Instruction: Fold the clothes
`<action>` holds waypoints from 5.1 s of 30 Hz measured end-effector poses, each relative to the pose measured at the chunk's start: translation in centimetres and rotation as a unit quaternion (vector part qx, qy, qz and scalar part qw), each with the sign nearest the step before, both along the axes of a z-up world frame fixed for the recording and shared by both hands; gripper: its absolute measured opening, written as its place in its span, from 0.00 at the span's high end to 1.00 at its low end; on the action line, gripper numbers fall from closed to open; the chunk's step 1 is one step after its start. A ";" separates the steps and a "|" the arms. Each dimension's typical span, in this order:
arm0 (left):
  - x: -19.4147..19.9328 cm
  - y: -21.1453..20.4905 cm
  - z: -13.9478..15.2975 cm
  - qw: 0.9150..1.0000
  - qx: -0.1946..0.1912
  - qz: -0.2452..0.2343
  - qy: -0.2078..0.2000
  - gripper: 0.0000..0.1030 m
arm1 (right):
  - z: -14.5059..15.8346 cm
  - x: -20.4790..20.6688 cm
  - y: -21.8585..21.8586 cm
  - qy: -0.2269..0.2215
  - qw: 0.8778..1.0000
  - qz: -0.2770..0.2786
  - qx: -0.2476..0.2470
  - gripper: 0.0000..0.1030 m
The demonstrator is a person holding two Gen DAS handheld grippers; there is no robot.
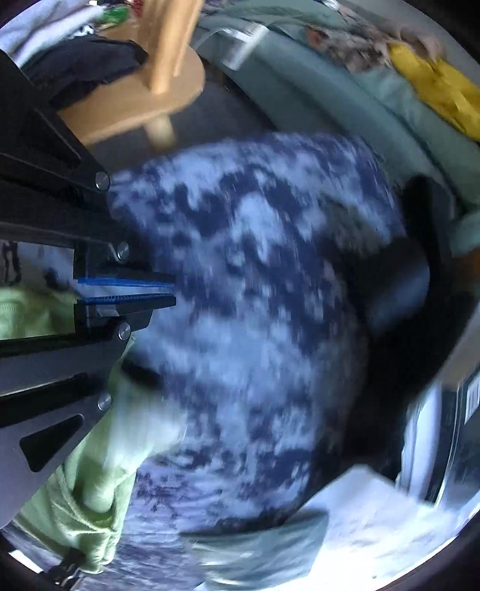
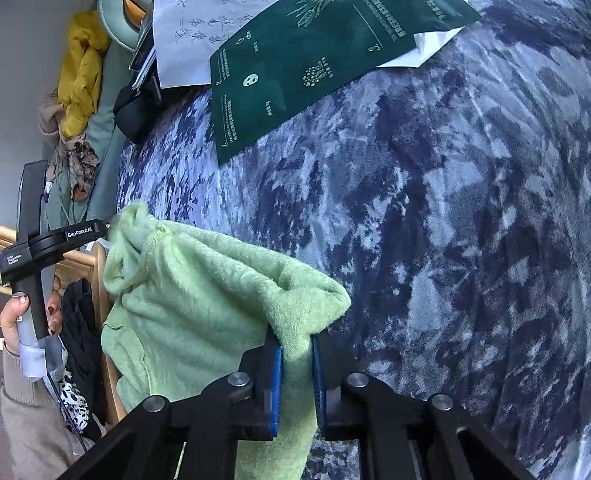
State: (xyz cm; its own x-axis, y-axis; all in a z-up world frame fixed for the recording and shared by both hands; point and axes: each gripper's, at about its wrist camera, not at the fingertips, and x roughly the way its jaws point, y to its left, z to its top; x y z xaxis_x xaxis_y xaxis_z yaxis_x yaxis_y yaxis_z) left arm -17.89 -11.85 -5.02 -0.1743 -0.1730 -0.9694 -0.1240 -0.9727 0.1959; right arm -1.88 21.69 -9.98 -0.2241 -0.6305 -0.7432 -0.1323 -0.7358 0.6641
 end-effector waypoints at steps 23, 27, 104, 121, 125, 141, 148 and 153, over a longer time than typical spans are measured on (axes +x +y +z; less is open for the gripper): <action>6.5 11.8 -0.7 0.968 0.086 -0.212 -0.108 0.97 | -0.4 0.0 0.5 -0.009 1.000 -0.003 -0.028 0.88; 5.2 9.8 -0.1 0.973 0.111 -0.179 -0.099 0.97 | -0.5 0.1 0.8 -0.009 0.999 -0.012 -0.029 0.88; 38.4 19.9 3.1 0.891 -0.142 -0.368 0.225 0.34 | 1.3 2.6 -1.8 -0.018 0.999 0.026 -0.012 0.91; 37.3 21.4 0.3 0.891 -0.200 -0.298 0.278 0.34 | 6.6 -0.5 -3.1 -0.023 0.997 0.031 -0.070 0.91; 37.9 22.6 0.2 0.878 -0.193 -0.317 0.303 0.34 | 6.0 -0.7 -3.4 -0.029 0.996 0.030 -0.073 0.91; 34.6 21.0 -2.4 0.897 -0.234 -0.267 0.262 0.35 | 5.8 -0.6 -2.6 -0.036 0.996 0.036 -0.076 0.91; 34.9 18.7 -1.1 0.923 -0.178 -0.262 0.217 0.79 | 3.9 0.0 -1.9 -0.057 0.996 0.033 -0.062 0.88; 35.6 17.8 1.0 0.941 -0.116 -0.247 0.200 0.79 | 1.8 0.7 -1.1 -0.078 0.996 0.028 -0.046 0.59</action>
State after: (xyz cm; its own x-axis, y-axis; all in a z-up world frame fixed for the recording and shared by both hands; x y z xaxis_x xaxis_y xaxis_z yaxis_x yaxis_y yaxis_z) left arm 17.75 5.95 -4.05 -0.6324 -0.1733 -0.7550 -0.4207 -0.7416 0.5226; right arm -1.16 20.62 -8.20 -0.0738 -0.7064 -0.7040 -0.1989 -0.6813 0.7045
